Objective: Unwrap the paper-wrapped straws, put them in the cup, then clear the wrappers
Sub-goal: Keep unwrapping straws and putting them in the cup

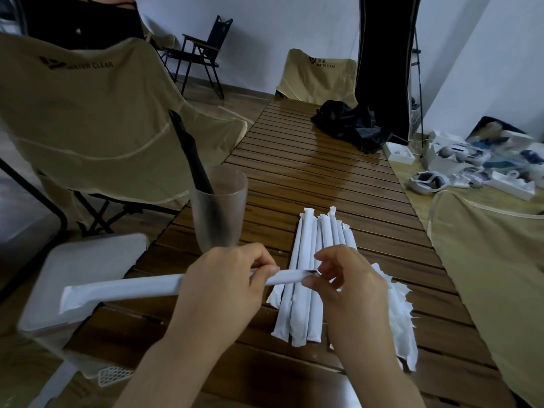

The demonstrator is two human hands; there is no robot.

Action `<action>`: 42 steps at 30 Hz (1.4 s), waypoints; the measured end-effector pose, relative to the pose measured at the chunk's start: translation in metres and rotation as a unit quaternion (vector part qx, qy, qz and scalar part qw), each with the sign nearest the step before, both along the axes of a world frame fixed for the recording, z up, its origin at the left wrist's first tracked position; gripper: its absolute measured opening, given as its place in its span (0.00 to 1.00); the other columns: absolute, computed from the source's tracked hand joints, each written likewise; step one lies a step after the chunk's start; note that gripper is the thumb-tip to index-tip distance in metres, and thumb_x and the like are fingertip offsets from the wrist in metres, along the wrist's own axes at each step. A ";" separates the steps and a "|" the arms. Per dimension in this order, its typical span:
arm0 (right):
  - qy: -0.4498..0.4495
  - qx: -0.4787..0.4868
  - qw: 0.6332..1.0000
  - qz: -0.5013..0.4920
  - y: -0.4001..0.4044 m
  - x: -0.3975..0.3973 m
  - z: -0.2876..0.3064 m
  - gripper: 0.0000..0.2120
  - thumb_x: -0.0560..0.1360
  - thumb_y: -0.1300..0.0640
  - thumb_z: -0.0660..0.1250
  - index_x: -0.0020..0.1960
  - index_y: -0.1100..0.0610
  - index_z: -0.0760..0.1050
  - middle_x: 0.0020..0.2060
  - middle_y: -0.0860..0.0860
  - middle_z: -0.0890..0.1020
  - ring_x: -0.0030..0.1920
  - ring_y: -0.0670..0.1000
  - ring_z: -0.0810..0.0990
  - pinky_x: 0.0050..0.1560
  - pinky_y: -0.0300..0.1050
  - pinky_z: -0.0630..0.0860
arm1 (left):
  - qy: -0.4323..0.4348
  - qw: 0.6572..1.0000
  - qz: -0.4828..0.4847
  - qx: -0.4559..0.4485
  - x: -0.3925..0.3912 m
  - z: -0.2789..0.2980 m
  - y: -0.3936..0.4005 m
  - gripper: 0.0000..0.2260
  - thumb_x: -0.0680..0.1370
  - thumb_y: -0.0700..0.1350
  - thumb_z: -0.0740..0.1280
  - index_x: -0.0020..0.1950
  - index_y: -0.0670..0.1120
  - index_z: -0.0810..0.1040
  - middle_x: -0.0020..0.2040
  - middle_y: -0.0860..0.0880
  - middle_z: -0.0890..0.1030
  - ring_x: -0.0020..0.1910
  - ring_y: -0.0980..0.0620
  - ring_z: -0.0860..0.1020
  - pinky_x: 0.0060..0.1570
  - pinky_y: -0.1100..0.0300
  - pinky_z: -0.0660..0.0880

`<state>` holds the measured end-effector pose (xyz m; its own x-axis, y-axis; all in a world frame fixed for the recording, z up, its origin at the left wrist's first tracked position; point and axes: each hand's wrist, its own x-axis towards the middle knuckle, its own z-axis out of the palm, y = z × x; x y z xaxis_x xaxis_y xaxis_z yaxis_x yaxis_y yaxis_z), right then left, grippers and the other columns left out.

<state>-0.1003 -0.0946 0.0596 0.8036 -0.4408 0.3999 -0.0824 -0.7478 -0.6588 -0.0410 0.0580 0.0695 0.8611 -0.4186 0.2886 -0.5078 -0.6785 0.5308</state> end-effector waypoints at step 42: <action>-0.075 -0.146 0.978 0.127 -0.002 0.000 -0.002 0.09 0.67 0.66 0.68 0.44 0.56 0.79 0.37 0.44 0.76 0.40 0.38 0.73 0.42 0.19 0.65 | 0.041 0.997 -0.007 0.070 0.005 0.001 0.004 0.10 0.80 0.59 0.55 0.52 0.61 0.75 0.39 0.60 0.78 0.38 0.62 0.76 0.37 0.70 0.69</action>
